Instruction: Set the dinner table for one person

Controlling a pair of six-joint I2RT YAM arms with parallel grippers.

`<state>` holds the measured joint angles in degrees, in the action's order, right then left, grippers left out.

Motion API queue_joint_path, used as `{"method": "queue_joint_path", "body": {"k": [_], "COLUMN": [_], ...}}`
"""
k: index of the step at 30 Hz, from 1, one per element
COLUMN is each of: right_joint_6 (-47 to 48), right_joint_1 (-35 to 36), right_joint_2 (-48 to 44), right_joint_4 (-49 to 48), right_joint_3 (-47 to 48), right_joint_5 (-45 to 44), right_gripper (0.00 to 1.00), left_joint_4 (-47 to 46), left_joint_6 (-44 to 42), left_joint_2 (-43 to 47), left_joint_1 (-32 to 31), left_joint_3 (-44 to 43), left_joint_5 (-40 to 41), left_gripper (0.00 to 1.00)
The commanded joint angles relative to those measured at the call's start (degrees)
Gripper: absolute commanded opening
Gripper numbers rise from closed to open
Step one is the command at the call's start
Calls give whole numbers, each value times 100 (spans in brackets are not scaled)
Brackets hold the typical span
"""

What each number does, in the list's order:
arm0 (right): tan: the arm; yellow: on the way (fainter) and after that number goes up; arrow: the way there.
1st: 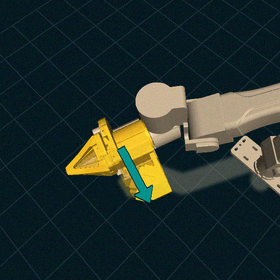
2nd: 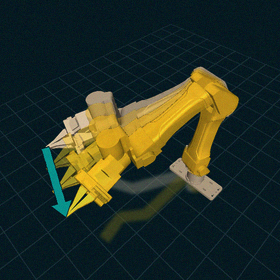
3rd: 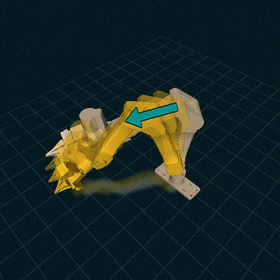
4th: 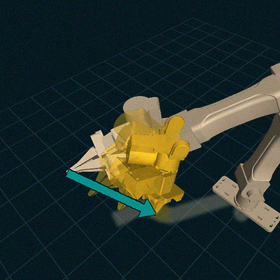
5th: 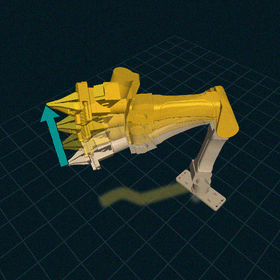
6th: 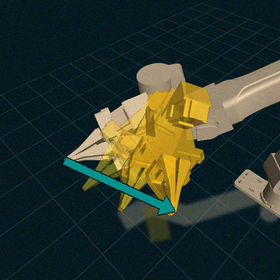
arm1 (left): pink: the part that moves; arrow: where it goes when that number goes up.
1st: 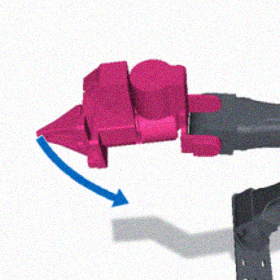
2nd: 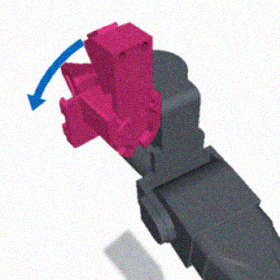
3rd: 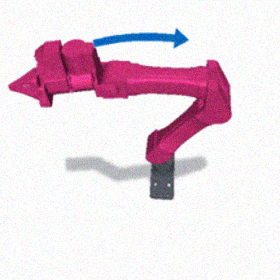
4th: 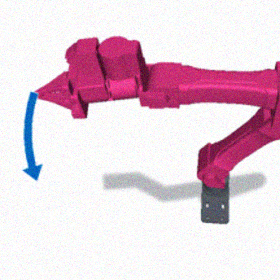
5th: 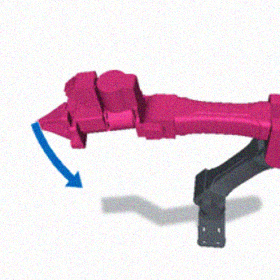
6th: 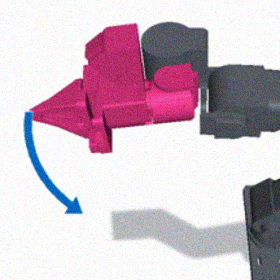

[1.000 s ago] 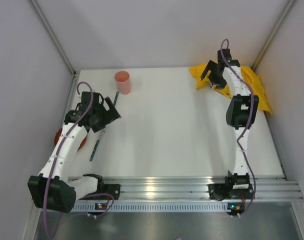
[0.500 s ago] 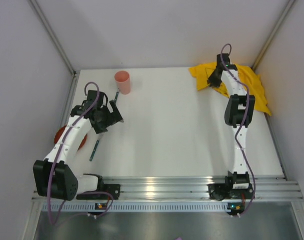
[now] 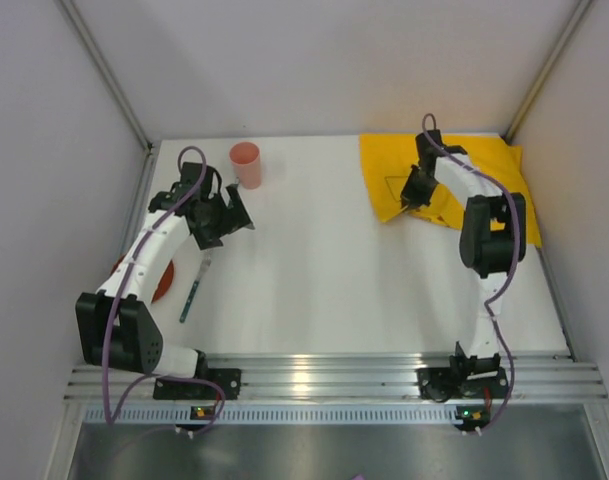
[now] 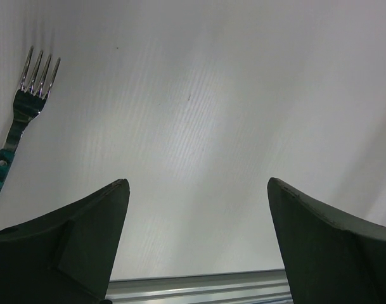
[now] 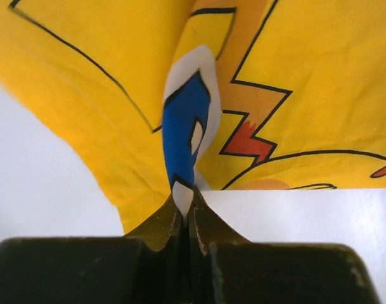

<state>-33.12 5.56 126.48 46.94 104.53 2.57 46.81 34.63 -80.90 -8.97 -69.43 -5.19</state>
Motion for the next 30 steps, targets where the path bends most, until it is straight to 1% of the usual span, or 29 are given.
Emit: {"method": "queue_joint_path", "body": {"k": [1,2,3,4,5,6,8,10,11,12,13,15,18,21,22,24,27,28,30], "right_joint_6": [26,8,-18,-45,-54,-54,-71,42,104,200,393,561,763,816,834,912,1001,1027,1106], "right_joint_1": [840,1015,1365,1534,1692,1937,2124,2203,2204,2169,2134,1915,1458,1044,974,684,271,209,156], "right_joint_2": [-1657,-1853,-2037,-2187,-2423,-2522,-2872,-3163,-3460,-3602,-3708,-3937,-4192,-4412,-4482,-4500,-4439,-4412,-4430], "right_joint_4": [44,9,0,-18,8,87,280,473,613,719,816,1045,1116,897,818,598,387,369,369], "right_joint_3": [-842,-995,-1135,-1345,-1408,-1444,-1540,-1724,-1795,-1848,-1962,-2103,-2559,-3331,-3491,-3868,-4150,-4151,-4099], "right_joint_5": [638,753,971,1122,1288,1481,1484,1300,1142,732,545,220,182,270,279,358,709,771,842], "right_gripper": [0,0,0,5,42,98,100,100,100,100,100,100,100,100,100,100,99,98,97], "left_joint_4": [-233,-251,-286,-304,-330,-339,-339,-391,-426,-496,-532,-663,-883,-1121,-1199,-1296,-1411,-1429,-1429], "left_joint_6": [-97,-106,-115,-123,-132,-141,-141,-150,-150,-132,-115,-88,-18,69,96,105,53,18,-18], "left_joint_2": [-48,-48,-48,-40,-40,-40,-22,-4,-4,-4,-39,-101,-302,-785,-1109,-1479,-2487,-2709,-3270], "left_joint_1": [-69,-87,-96,-105,-113,-114,-140,-175,-245,-289,-350,-614,-1167,-1756,-1992,-2187,-2398,-2460,-2495], "left_joint_3": [-334,-352,-352,-361,-361,-370,-387,-370,-326,-308,-291,-264,-317,-553,-772,-1027,-1642,-1983,-2276], "left_joint_5": [-52,-43,-35,-26,-26,-35,-35,-70,-78,-79,-96,-96,-87,-105,-105,-157,-368,-456,-641], "left_gripper": [95,95,95,95,95,96,96,96,96,96,96,96,96,96,96,96,96,96,96]}}
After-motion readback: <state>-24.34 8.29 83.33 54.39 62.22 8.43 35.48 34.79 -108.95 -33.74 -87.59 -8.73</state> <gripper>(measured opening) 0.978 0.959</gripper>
